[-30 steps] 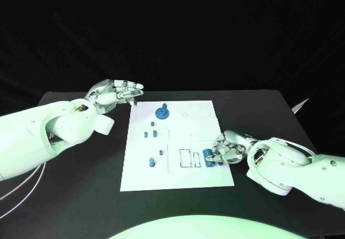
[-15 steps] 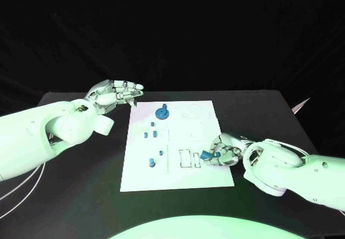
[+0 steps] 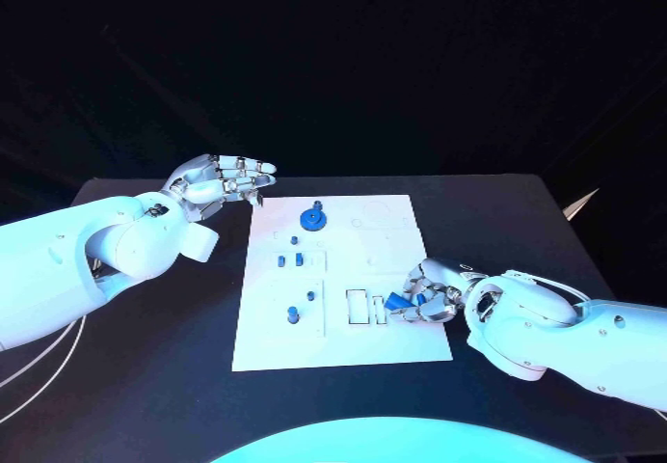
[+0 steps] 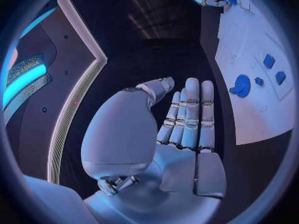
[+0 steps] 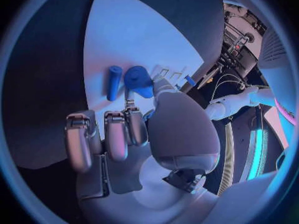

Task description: Assemble the parts on the task board

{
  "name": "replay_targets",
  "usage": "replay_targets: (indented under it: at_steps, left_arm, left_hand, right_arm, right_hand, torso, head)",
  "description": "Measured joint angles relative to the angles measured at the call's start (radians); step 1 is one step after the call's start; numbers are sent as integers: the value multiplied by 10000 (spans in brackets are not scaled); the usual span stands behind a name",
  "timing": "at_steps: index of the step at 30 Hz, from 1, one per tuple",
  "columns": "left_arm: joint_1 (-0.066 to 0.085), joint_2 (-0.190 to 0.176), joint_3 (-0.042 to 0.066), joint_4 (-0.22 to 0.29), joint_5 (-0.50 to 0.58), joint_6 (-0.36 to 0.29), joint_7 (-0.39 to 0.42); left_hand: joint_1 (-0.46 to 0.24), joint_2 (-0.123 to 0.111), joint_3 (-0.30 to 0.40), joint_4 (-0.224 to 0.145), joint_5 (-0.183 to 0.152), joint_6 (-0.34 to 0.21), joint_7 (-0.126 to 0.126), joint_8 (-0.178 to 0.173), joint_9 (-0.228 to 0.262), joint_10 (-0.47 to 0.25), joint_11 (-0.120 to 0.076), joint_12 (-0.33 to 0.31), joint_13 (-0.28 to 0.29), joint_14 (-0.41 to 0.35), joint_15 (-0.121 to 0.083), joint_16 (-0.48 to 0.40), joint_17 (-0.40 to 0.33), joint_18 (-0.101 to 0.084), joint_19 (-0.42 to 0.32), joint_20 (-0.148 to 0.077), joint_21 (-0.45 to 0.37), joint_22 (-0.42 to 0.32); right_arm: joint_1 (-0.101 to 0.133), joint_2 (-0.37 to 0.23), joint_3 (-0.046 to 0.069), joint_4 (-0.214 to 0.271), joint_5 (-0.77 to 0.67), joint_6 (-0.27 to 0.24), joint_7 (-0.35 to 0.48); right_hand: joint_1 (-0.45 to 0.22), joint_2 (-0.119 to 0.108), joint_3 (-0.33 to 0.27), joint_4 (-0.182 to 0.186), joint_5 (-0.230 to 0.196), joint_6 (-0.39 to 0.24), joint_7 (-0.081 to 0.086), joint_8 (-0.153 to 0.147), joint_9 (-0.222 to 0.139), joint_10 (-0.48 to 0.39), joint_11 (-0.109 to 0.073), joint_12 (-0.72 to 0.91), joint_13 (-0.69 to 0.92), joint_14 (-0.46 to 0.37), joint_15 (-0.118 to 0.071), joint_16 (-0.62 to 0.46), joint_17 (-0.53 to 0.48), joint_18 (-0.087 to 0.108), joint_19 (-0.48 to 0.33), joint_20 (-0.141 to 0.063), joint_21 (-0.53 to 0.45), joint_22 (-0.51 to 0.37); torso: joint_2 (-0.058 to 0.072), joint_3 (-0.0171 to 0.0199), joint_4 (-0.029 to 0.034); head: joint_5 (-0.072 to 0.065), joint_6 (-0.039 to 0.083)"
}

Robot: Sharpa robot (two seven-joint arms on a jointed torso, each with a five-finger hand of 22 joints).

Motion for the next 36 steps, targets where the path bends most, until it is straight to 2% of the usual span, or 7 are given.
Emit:
replay_targets:
  at_steps: [3, 8, 17, 20, 28, 33, 36]
  left_arm:
    - [0, -2, 0, 0, 0, 1, -1]
    - [0, -5, 0, 1, 0, 1, -2]
    - [0, -7, 0, -2, 0, 1, -3]
    - [0, 1, 0, -7, 0, 0, -4]
    - [0, 39, -1, -8, 0, -2, -6]
    - [0, 41, -1, 2, 0, -4, -8]
    - [0, 42, -1, 4, 0, -4, -9]
  left_hand:
    - [0, 0, 0, 0, 0, 0, 0, 0, 0, 0, 0, 0, 0, 0, 0, 0, 0, 0, 0, 0, 0, 0]
    - [0, 0, 0, 0, 0, 0, 0, 0, 0, 0, 0, 0, 0, 0, 0, 0, 0, 0, 0, 0, 0, 0]
    - [0, 0, 0, 0, 0, 0, 0, 0, 0, 0, 0, 0, 1, 0, 0, 0, 1, 0, 0, 0, 0, 1]
    - [0, 0, 0, 0, 0, 0, 0, 0, 0, -67, 5, 0, 1, 0, 0, 0, -7, 0, 0, 0, 0, -7]
    - [0, 0, 0, 0, 0, 0, 0, 0, 0, -72, -1, 40, 1, 0, 0, 0, -10, 0, 0, 0, 0, -15]
    - [0, 0, 0, 0, 0, 0, 0, 0, 0, -72, -1, 40, -9, 0, 0, 38, -10, 0, 0, 0, 0, -14]
    - [0, 0, 0, 0, 0, 0, 0, 0, 0, -72, -2, 40, -9, 0, 0, 38, -10, 0, 0, 0, 0, -14]
  right_arm:
    - [-7, 22, 3, 20, -37, -9, -30]
    - [-15, 31, 4, 71, -66, -48, -45]
    - [-34, -92, -41, 330, 1, -238, -122]
    - [100, -123, -34, 420, 355, -281, -110]
    - [468, -169, 13, 745, 1481, -416, 35]
    - [570, -123, 15, 800, 1907, -464, 105]
    - [589, 14, 15, 776, 2067, -461, 127]
  right_hand:
    - [329, 18, 52, -40, -228, 40, -41, 30, 19, -28, -44, 0, 0, 33, -33, 0, 0, 0, 33, -37, 0, 0]
    - [781, 12, 445, -121, -271, 60, -59, -4, -2, -5, -75, 42, 0, 1, -72, 27, -1, 0, -2, -74, 0, -1]
    - [798, 23, 867, 30, -208, 149, 29, 40, -3, -21, -161, 154, -1, -3, -141, 96, -2, 0, 34, -111, -1, -2]
    - [704, 116, 960, 20, -208, 182, 62, 40, -5, -17, -231, 196, -2, 33, -176, 96, -2, 0, -1, -146, -1, -3]
    - [577, 244, 1018, 43, -215, 183, 66, 39, -5, -19, -232, 233, -2, -4, -213, 96, -2, 1, 34, -181, -1, -3]
    - [576, 244, 1046, 46, -235, 182, 70, 39, -5, -17, -233, 233, -2, -4, -212, 96, -3, 0, 34, -181, -1, -4]
    - [454, 367, 1059, 58, -252, 215, 104, 38, -11, 18, -267, 233, -3, -4, -212, 137, -3, 1, 13, -202, -1, -4]
  torso:
    - [-1, -2, 0]
    - [-1, -2, -2]
    - [-8, 4, -4]
    - [-12, -2, -6]
    - [-18, -15, 0]
    - [-17, -21, 12]
    - [-11, -21, 9]
  head:
    - [-7, 2]
    - [-13, 6]
    - [-5, 9]
    - [-4, 21]
    - [-30, 59]
    - [-26, 70]
    - [-12, 67]
